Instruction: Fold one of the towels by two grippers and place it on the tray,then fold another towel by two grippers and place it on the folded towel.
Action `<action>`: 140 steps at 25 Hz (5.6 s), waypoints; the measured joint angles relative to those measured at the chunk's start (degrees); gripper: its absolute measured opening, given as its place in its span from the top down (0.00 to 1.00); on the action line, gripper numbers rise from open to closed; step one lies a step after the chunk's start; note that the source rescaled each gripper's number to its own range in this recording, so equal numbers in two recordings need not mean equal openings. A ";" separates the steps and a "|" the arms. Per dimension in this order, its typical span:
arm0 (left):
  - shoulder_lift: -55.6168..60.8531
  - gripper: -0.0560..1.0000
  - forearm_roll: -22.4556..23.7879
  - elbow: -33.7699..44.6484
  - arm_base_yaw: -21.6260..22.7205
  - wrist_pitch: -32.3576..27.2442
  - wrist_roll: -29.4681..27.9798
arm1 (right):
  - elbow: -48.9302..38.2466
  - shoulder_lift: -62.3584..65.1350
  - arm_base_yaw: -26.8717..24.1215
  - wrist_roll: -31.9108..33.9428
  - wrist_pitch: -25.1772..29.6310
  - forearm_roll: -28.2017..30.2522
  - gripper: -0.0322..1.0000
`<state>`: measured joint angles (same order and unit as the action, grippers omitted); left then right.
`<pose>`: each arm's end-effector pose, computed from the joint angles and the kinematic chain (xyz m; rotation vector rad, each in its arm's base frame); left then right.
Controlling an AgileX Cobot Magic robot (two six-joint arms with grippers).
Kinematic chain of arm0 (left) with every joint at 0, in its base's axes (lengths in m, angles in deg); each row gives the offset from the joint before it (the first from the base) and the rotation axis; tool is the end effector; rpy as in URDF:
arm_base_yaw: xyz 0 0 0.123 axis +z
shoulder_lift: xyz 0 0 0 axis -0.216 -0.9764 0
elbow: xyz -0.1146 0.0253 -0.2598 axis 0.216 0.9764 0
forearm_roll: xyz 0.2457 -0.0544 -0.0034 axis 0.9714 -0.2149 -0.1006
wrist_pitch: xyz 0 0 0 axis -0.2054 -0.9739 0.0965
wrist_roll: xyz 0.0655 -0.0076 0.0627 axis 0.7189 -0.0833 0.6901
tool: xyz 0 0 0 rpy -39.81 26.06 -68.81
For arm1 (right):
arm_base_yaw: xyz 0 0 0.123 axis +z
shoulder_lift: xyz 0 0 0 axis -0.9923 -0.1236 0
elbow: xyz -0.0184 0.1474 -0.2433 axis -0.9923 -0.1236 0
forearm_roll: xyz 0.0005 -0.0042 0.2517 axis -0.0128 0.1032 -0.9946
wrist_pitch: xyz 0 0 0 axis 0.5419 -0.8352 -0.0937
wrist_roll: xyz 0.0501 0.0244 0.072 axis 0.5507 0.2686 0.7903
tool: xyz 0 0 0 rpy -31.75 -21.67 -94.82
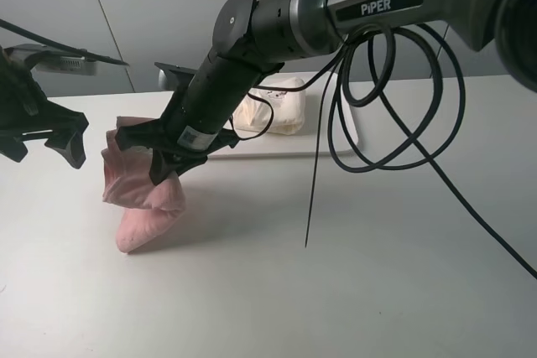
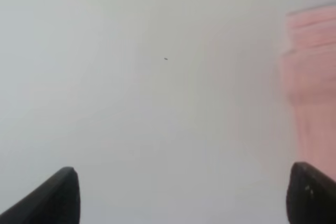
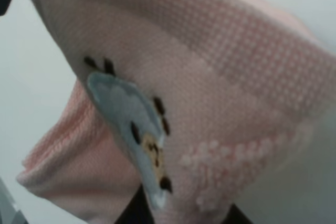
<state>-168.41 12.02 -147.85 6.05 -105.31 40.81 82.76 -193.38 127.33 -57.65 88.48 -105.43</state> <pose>0.3090 -0.0264 0.2198 0.1445 2.9867 0.1258 0.3013 0.3582 0.1598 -0.8487 2.7803 0.9601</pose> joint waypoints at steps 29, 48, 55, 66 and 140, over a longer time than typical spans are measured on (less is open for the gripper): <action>1.62 0.00 0.74 -20.95 4.58 -14.12 4.15 | 21.39 0.12 -14.34 -0.64 8.68 5.92 0.87; 1.62 0.00 -3.88 -20.95 4.58 -14.12 4.15 | 23.26 -7.93 -25.25 -3.05 8.55 6.60 0.87; 1.62 0.00 -6.45 -20.95 4.58 -14.12 4.15 | 23.26 -10.87 -25.25 -1.97 5.99 12.59 0.87; 1.62 0.00 -6.45 -20.95 4.58 -14.12 4.93 | 23.47 -13.47 -25.25 1.76 4.23 18.56 0.75; 1.62 0.00 -6.45 -20.98 4.58 -11.99 5.93 | 25.94 -8.44 -15.36 -6.38 10.28 38.58 0.00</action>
<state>-166.79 5.56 -168.83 10.63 -117.30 46.75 108.70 -201.82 111.98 -64.03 98.76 -66.86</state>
